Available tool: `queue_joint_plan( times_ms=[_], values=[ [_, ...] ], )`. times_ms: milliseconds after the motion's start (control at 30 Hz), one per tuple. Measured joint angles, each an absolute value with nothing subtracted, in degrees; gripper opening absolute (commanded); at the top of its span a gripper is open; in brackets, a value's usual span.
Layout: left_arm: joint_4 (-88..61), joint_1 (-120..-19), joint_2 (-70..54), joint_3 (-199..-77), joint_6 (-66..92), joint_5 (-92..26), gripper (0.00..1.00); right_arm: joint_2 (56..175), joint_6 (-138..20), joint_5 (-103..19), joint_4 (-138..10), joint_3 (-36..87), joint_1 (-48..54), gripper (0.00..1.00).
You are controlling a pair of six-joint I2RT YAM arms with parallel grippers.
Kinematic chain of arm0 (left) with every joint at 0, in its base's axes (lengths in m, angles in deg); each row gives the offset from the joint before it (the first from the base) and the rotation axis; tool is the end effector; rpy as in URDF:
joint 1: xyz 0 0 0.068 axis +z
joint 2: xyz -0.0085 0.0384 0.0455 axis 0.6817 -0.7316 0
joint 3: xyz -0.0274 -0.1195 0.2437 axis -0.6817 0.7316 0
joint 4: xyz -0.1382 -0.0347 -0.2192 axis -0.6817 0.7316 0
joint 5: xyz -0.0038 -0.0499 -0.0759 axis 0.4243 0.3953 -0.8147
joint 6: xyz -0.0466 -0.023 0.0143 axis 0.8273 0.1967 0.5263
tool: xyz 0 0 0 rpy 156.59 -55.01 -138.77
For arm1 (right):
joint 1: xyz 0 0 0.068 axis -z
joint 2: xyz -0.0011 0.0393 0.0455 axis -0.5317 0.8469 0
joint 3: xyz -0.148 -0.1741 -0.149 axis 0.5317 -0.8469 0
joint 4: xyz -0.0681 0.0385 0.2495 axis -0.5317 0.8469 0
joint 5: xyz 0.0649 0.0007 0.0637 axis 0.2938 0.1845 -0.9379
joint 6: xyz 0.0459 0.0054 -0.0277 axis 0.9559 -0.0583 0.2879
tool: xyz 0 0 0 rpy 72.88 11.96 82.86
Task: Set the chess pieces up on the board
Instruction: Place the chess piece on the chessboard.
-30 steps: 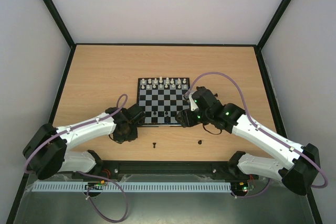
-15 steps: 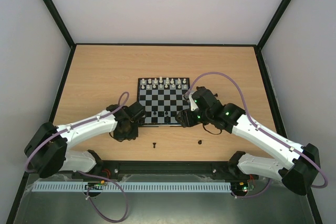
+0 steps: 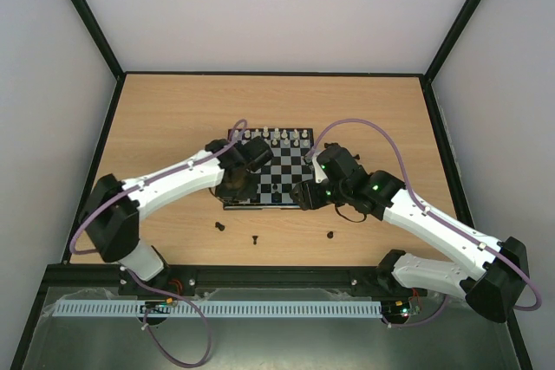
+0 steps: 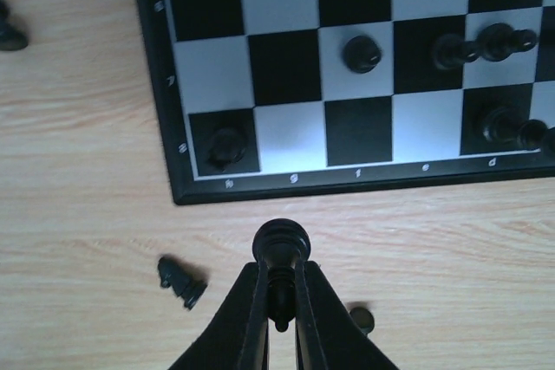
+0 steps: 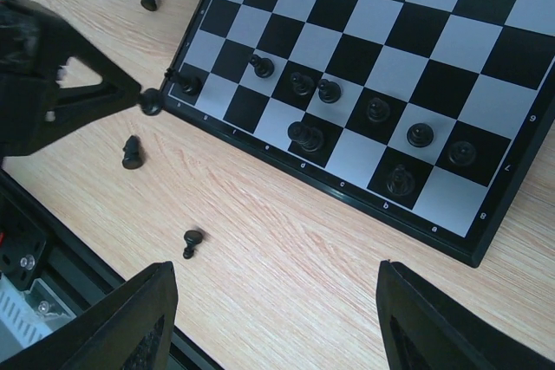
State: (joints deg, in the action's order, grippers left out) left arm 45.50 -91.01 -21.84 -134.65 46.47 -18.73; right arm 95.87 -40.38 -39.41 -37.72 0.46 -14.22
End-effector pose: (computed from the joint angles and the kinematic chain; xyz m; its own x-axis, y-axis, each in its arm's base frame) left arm 0.1974 -0.2138 0.2408 -0.9732 0.0239 -0.2289 0.0443 0.9955 -0.0842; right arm 0.1583 0.1709 0.2927 -0.7109 -0.1249 -0.6921 -0.5175 0.7594 0.3944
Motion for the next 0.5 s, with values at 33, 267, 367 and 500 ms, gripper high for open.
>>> queue_joint_plan(
  times_ms=[33,267,367,500],
  values=[
    [45.4,-91.2,-22.9,-135.5,46.1,-18.7,0.02,95.9,-40.4,-39.3,-37.7,0.5,-14.2,0.63],
    [45.2,-92.6,-31.2,-141.2,42.5,-19.0,0.02,95.9,-40.4,-38.8,-37.7,0.5,-14.2,0.63],
    [44.8,-92.8,-34.3,-142.8,41.3,-19.3,0.02,95.9,-40.4,-38.7,-37.7,0.5,-14.2,0.63],
    [44.4,-92.8,-37.3,-143.9,40.0,-19.5,0.04,95.9,-40.4,-38.6,-37.7,0.5,-14.2,0.63]
  ],
)
